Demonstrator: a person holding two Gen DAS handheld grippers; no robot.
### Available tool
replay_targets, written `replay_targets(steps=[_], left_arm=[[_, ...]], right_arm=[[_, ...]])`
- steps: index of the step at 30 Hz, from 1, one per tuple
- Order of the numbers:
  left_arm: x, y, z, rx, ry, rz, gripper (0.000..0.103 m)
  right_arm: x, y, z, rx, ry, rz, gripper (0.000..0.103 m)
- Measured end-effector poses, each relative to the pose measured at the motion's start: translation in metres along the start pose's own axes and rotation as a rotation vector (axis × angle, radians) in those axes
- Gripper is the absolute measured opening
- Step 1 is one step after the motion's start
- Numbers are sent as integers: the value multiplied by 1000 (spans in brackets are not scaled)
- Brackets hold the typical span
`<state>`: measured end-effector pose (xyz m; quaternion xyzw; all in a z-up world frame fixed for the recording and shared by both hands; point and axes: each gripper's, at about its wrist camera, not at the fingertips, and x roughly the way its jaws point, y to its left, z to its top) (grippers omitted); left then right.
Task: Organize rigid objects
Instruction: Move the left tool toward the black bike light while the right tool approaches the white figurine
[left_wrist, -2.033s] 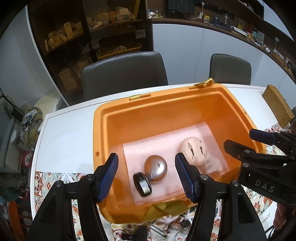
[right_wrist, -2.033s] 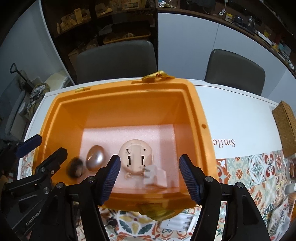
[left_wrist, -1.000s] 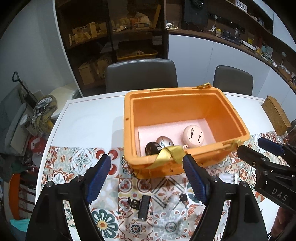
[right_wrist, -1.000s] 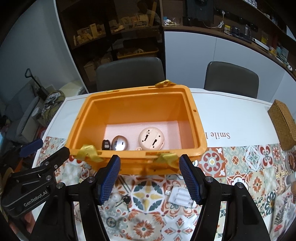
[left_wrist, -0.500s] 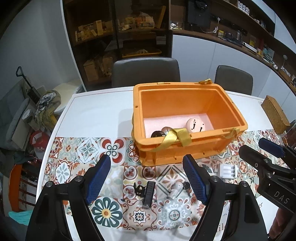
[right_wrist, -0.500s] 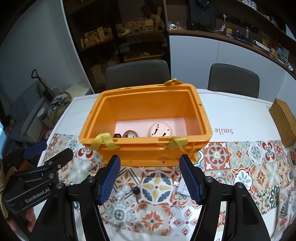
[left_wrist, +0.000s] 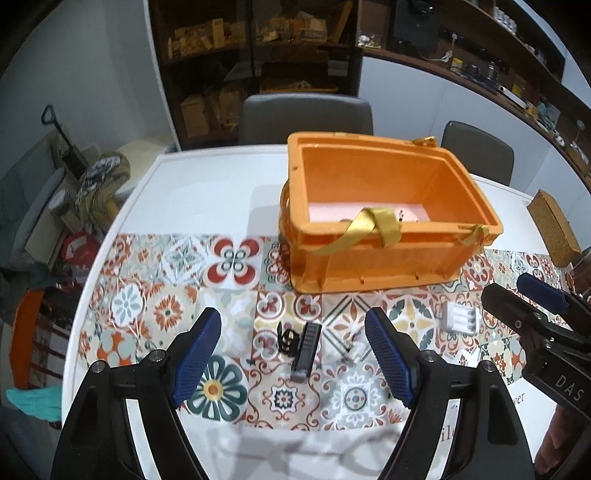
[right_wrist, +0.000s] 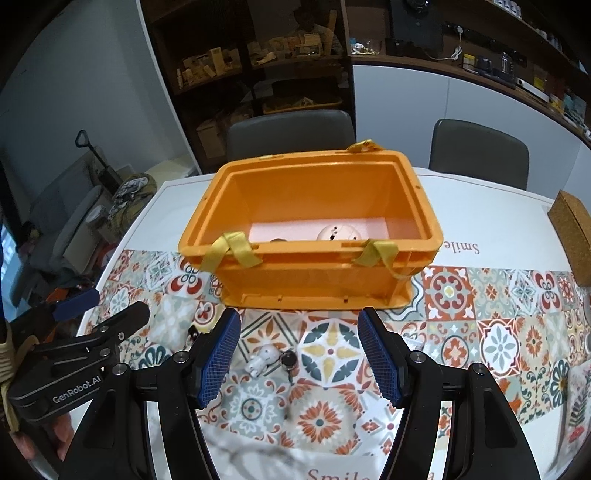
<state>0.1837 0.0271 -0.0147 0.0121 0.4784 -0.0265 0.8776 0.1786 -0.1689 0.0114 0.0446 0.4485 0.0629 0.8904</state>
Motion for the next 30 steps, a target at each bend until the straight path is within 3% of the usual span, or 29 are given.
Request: replay_targets(steps=[10, 30], left_arm=[[8, 7, -16, -30, 35, 29, 80], [38, 44, -51, -199, 110, 114, 80]], right_arm=[[17, 8, -15, -19, 49, 28, 66], [78, 34, -39, -112, 199, 99, 66]])
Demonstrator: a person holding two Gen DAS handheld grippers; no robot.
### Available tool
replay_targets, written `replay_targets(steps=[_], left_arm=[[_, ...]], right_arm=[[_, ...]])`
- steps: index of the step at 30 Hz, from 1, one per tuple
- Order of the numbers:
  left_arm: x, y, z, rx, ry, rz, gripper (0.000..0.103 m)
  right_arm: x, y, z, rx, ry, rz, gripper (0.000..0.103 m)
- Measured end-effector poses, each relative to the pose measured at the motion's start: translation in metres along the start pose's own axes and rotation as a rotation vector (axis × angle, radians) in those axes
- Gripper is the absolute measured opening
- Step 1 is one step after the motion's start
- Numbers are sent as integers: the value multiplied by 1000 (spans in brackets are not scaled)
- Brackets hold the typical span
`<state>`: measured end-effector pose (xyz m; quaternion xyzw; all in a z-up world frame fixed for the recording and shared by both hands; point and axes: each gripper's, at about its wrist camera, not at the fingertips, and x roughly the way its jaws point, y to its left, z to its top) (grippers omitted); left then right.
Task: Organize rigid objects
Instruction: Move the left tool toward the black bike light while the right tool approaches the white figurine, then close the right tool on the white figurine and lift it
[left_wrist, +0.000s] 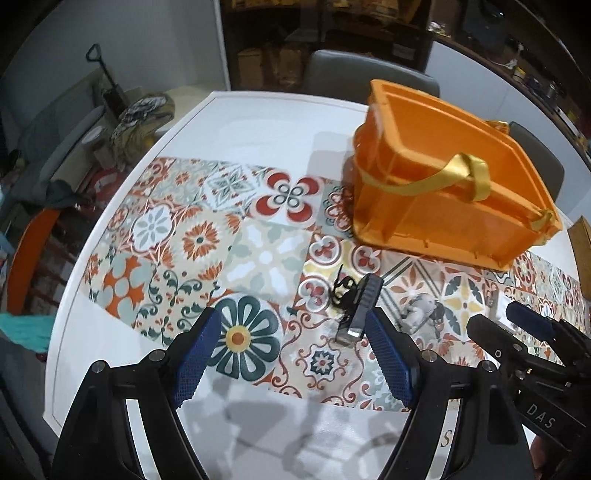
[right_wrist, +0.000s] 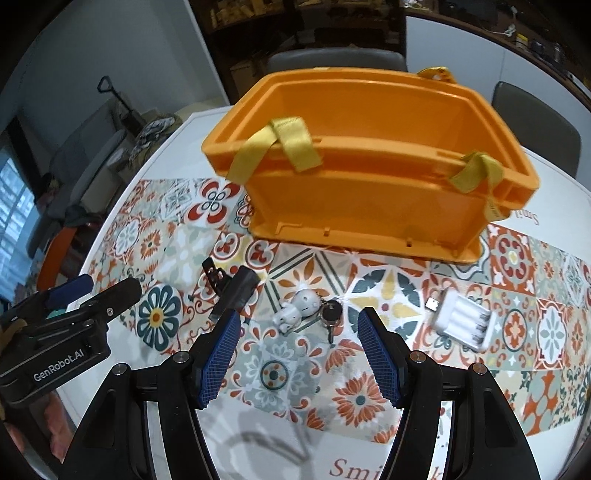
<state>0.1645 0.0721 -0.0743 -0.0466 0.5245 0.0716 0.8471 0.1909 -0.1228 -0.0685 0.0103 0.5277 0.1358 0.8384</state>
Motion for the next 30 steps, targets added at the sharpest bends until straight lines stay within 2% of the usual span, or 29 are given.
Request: replay_targets(steps=[5, 12, 20, 23, 30], left_arm=[[4, 5, -8, -51, -10, 56, 80], [18, 4, -12, -64, 14, 58, 85], [35, 8, -22, -141, 64, 85, 87], [41, 7, -25, -136, 77, 96, 88], [57, 3, -30, -119, 109, 111, 88]], right_arm=[[15, 3, 1, -48, 23, 20, 66], [38, 7, 5, -114, 74, 51, 68], [58, 6, 12, -176, 102, 81, 74], [66, 4, 14, -183, 109, 56, 74], [84, 11, 9, -250, 139, 60, 74]])
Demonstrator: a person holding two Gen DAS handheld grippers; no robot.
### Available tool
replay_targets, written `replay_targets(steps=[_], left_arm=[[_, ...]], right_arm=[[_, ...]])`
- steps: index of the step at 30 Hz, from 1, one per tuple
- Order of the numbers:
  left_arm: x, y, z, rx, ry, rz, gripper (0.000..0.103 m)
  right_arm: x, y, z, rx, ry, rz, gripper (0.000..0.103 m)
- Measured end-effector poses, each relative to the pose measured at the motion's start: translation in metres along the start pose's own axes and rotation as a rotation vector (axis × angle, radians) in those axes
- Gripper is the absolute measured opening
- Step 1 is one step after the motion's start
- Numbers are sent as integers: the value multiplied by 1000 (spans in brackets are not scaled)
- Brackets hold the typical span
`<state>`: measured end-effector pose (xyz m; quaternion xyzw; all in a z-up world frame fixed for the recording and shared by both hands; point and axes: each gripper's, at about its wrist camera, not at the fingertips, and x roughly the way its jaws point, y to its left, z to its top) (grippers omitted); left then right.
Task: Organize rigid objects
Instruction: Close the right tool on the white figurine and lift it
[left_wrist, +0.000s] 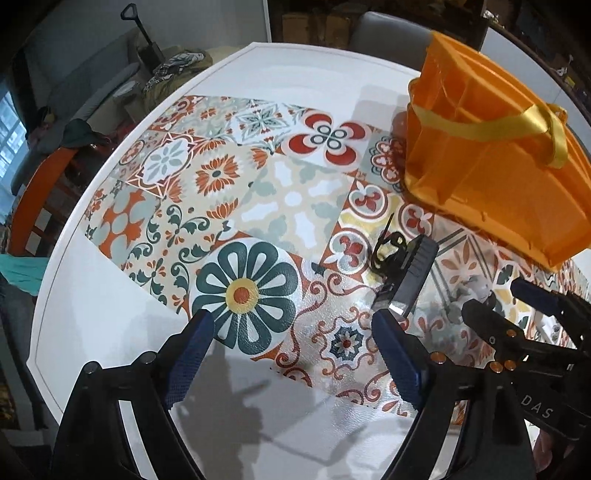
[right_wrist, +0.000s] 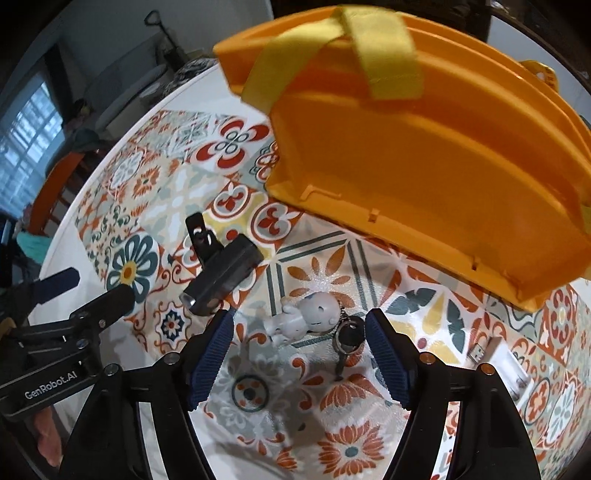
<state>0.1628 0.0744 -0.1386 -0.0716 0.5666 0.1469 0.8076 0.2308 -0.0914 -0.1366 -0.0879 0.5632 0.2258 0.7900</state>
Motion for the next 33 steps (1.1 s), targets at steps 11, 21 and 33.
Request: replay_targets(steps=[11, 21, 33], left_arm=[[19, -6, -3, 9, 34, 30, 88], [25, -13, -5, 39, 44, 39, 88], [26, -15, -9, 78, 39, 1, 88]], right_arm=[[25, 0, 7, -57, 29, -32, 73], [40, 4, 5, -100, 32, -56, 65], [33, 3, -5, -79, 8, -79, 57]])
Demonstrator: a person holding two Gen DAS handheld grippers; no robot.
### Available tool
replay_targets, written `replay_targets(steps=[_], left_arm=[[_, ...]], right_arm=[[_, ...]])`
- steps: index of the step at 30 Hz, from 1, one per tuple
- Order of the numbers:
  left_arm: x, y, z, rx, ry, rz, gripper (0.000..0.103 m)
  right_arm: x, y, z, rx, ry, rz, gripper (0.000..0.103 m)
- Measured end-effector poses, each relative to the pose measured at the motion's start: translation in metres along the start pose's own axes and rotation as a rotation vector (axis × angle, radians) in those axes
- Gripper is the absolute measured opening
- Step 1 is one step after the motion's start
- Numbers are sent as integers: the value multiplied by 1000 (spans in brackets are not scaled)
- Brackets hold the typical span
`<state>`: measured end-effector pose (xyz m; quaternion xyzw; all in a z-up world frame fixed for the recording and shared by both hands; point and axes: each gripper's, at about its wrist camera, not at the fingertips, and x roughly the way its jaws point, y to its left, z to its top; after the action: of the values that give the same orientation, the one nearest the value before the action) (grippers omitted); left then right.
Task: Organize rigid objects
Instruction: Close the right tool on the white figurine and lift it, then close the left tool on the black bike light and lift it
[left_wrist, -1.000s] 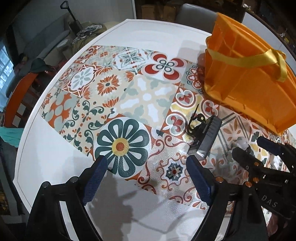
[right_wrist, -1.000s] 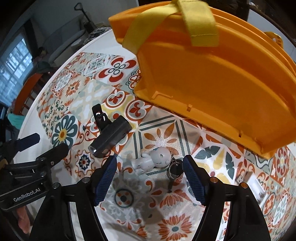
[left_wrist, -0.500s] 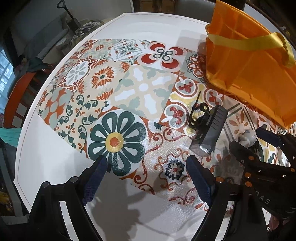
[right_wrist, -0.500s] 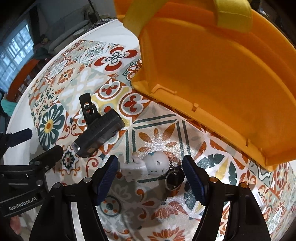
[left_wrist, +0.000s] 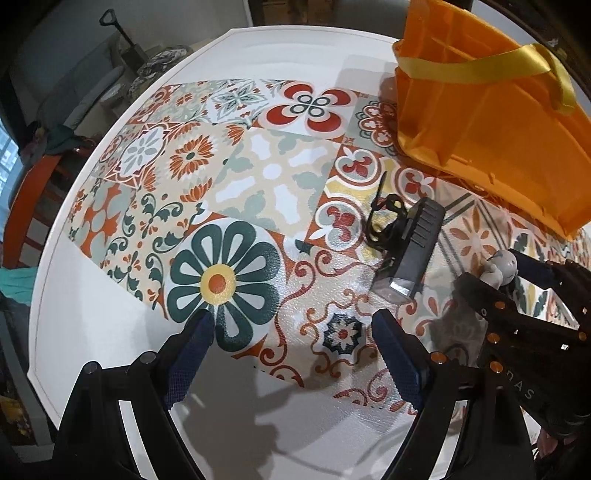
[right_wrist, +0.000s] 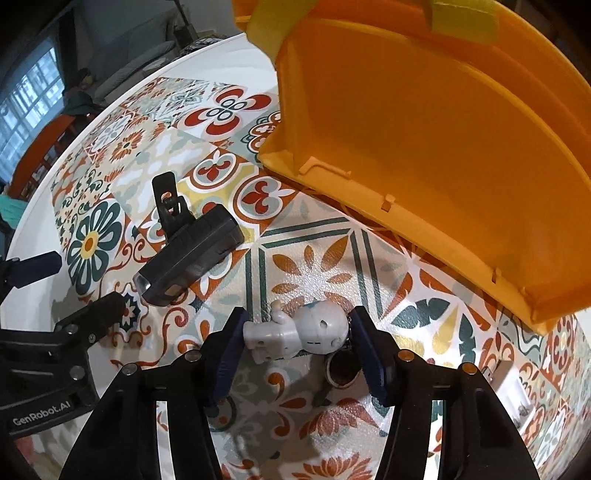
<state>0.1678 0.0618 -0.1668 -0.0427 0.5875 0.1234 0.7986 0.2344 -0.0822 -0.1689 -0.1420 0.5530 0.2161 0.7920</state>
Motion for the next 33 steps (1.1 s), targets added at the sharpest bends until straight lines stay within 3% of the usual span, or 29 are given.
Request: replay_targets(steps=[5, 15, 21, 33], left_arm=[[-5, 0, 2, 26, -27, -57, 88], [-24, -13, 10, 187, -126, -177, 88], [-17, -24, 20, 259, -128, -240, 88], [11, -41, 39, 305, -111, -248, 85]], right_arm=[[-10, -5, -6, 58, -5, 4, 57], [-38, -19, -23, 222, -31, -17, 57], [-49, -27, -32, 304, -43, -24, 57], [-39, -42, -45, 421, -8, -21, 57]])
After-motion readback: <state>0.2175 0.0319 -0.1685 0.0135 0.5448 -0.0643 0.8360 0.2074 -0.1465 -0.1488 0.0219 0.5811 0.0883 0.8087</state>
